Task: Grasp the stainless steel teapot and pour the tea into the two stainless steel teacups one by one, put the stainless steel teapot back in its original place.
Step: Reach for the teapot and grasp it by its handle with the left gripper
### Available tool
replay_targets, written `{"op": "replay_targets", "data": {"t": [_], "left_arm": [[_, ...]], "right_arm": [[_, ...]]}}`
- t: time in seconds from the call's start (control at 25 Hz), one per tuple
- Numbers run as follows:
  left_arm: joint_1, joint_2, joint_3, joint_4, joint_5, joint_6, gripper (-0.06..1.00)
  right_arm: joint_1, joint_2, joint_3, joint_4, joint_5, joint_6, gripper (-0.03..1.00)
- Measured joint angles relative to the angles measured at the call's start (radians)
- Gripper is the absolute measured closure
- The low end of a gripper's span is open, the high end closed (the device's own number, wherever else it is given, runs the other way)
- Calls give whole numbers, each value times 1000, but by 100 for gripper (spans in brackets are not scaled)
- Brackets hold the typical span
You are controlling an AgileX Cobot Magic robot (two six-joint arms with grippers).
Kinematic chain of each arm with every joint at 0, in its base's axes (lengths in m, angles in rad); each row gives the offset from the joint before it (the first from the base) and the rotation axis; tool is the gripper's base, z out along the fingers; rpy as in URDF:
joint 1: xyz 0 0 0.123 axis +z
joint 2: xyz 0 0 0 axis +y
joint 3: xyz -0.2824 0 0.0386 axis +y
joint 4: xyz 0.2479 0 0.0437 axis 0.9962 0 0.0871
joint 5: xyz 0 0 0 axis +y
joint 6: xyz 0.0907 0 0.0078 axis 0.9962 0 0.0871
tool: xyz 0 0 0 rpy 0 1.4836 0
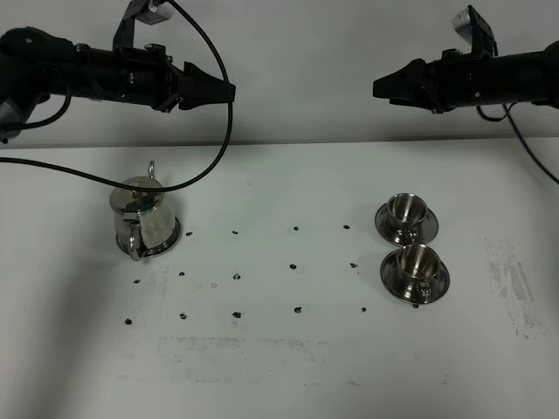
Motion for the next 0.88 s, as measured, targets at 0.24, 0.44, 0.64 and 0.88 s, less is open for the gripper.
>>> {"op": "replay_targets", "data": {"t": [0.24, 0.44, 0.64, 0.88], "left_arm": [[-52, -8, -152, 512, 44, -70, 40], [-87, -86, -95, 702, 46, -138, 40], [-87, -314, 227, 780, -63, -119, 40], [-85, -624, 708, 809, -312, -102, 40]], "right_arm": [[19, -20, -127, -404, 2, 53, 49], [50, -110, -112, -656, 5, 154, 50], [88, -274, 30, -798, -1, 206, 54], [88, -428, 142, -774, 56, 300, 55]]}}
